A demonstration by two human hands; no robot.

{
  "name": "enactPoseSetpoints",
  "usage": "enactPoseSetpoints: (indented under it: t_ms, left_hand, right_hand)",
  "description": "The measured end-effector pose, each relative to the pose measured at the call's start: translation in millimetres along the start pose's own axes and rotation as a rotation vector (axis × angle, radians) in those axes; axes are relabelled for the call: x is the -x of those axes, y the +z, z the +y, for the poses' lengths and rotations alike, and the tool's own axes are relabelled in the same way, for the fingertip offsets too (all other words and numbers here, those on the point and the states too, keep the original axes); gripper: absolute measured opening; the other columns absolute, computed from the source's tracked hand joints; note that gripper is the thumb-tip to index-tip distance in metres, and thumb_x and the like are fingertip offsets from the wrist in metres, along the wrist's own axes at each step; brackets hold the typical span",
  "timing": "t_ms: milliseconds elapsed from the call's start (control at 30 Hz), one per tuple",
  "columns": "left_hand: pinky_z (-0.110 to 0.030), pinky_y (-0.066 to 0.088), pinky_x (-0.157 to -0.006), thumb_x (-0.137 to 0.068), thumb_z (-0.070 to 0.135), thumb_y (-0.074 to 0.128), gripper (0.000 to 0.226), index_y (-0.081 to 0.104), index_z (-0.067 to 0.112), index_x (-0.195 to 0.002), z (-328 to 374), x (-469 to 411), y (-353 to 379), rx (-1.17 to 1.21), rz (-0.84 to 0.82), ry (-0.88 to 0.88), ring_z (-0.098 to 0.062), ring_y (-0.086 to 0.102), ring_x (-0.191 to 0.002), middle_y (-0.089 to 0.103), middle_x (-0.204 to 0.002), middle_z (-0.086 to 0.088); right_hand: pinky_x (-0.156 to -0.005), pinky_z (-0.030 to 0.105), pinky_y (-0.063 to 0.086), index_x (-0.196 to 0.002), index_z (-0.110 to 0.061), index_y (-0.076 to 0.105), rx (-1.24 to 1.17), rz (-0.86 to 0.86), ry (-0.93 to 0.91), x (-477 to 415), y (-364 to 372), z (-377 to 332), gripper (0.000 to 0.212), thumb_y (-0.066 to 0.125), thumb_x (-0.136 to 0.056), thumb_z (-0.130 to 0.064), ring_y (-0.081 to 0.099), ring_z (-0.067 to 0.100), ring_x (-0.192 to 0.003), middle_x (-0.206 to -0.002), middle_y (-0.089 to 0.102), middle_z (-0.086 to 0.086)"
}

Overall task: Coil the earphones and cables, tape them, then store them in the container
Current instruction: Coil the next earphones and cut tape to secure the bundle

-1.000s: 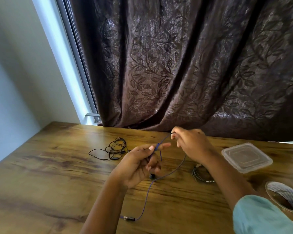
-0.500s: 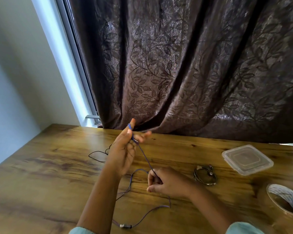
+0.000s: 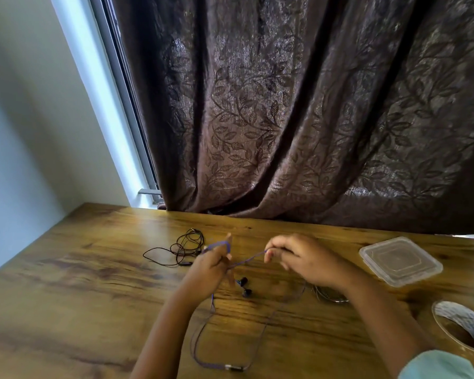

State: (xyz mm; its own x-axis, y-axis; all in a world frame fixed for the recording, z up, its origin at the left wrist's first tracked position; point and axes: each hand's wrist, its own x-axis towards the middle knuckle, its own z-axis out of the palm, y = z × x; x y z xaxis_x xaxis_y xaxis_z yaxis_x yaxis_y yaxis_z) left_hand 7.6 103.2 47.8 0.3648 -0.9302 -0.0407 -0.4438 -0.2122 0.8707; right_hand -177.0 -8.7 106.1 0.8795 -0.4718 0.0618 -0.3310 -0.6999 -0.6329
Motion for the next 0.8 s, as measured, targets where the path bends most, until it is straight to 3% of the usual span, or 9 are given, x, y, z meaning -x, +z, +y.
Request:
enactPoseSetpoints:
  t_ms: [67, 133, 200, 300, 400, 500, 567, 633, 800]
  left_hand:
    - [-0.043, 0.049, -0.092, -0.099, 0.012, 0.039, 0.02, 0.058, 0.01, -0.106, 4, 3, 7, 0.156, -0.105, 0.005, -0.017, 0.062, -0.062, 0.055, -0.052, 0.004]
    - [-0.023, 0.049, -0.084, -0.1, 0.016, 0.035, 0.026, 0.055, 0.0, -0.106, 18, 11, 11, 0.329, -0.172, 0.006, -0.025, 0.064, -0.074, 0.044, -0.041, 0.006]
    - [-0.024, 0.046, -0.081, -0.099, 0.021, 0.037, 0.034, 0.059, 0.0, -0.114, 34, 20, 13, 0.607, -0.265, 0.003, -0.03, 0.064, -0.078, 0.036, -0.04, 0.004]
    - [-0.031, 0.051, -0.076, -0.09, 0.026, 0.04, 0.045, 0.062, 0.002, -0.12, 56, 28, 13, 0.933, -0.404, 0.105, -0.025, 0.06, -0.063, 0.035, -0.037, 0.005]
    - [-0.028, 0.053, -0.07, -0.088, 0.028, 0.043, 0.043, 0.065, 0.005, -0.119, 67, 28, 15, 1.116, -0.287, 0.2, -0.023, 0.056, -0.06, 0.035, -0.036, 0.004]
    - [-0.025, 0.053, -0.068, -0.091, 0.026, 0.039, 0.043, 0.057, 0.008, -0.127, 70, 23, 17, 1.194, -0.083, 0.213, -0.021, 0.055, -0.061, 0.041, -0.042, 0.0]
    - [-0.024, 0.051, -0.061, -0.094, 0.025, 0.035, 0.043, 0.052, 0.012, -0.131, 66, 19, 17, 1.179, 0.013, 0.18, -0.017, 0.053, -0.057, 0.045, -0.047, -0.001]
    - [-0.024, 0.051, -0.056, -0.096, 0.026, 0.034, 0.042, 0.049, 0.017, -0.134, 62, 16, 16, 1.165, 0.061, 0.161, -0.015, 0.057, -0.057, 0.047, -0.049, 0.0]
    - [-0.029, 0.051, -0.079, -0.1, 0.024, 0.03, 0.04, 0.042, 0.014, -0.137, 58, 12, 13, 1.082, 0.188, 0.187, -0.023, 0.07, -0.071, 0.043, -0.045, 0.0]
  right_hand:
    - [-0.052, 0.024, 0.035, -0.088, -0.025, 0.066, -0.043, 0.094, -0.038, -4, -10, 3, 0.02, 0.049, -0.097, -0.027, 0.043, 0.002, -0.049, -0.059, 0.052, -0.008]
    - [-0.049, 0.027, 0.034, -0.087, -0.023, 0.066, -0.137, 0.19, -0.055, -9, -16, 3, 0.018, 0.051, -0.097, -0.023, 0.042, 0.006, -0.047, -0.054, 0.05, -0.007]
    - [-0.046, 0.022, 0.033, -0.084, -0.024, 0.064, -0.196, 0.289, -0.057, -12, -18, 2, 0.017, 0.052, -0.096, -0.02, 0.041, 0.003, -0.042, -0.047, 0.051, -0.013]
    - [-0.045, 0.018, 0.031, -0.084, -0.02, 0.066, -0.261, 0.432, -0.034, -16, -11, 0, 0.017, 0.053, -0.096, -0.021, 0.044, 0.003, -0.041, -0.044, 0.05, -0.02]
    - [-0.054, 0.013, 0.037, -0.084, -0.023, 0.066, -0.356, 0.451, 0.003, -18, 12, 0, 0.022, 0.049, -0.098, -0.018, 0.055, -0.004, -0.054, -0.056, 0.058, -0.027]
    - [-0.074, 0.02, 0.046, -0.081, -0.032, 0.063, -0.406, 0.374, -0.024, -14, 40, -4, 0.024, 0.048, -0.096, -0.02, 0.059, -0.007, -0.075, -0.074, 0.064, -0.017]
    - [-0.075, 0.017, 0.043, -0.089, -0.023, 0.062, -0.367, 0.294, -0.01, -9, 51, -8, 0.023, 0.044, -0.099, -0.015, 0.058, -0.008, -0.078, -0.082, 0.063, -0.013]
    - [-0.082, 0.024, 0.047, -0.098, -0.019, 0.064, -0.291, 0.239, 0.041, -7, 59, -9, 0.022, 0.042, -0.101, -0.018, 0.06, 0.0, -0.085, -0.09, 0.065, -0.007]
    - [-0.081, 0.037, 0.048, -0.087, -0.023, 0.058, -0.121, 0.042, 0.106, -1, 67, -6, 0.026, 0.038, -0.102, -0.028, 0.06, 0.011, -0.083, -0.09, 0.065, -0.003]
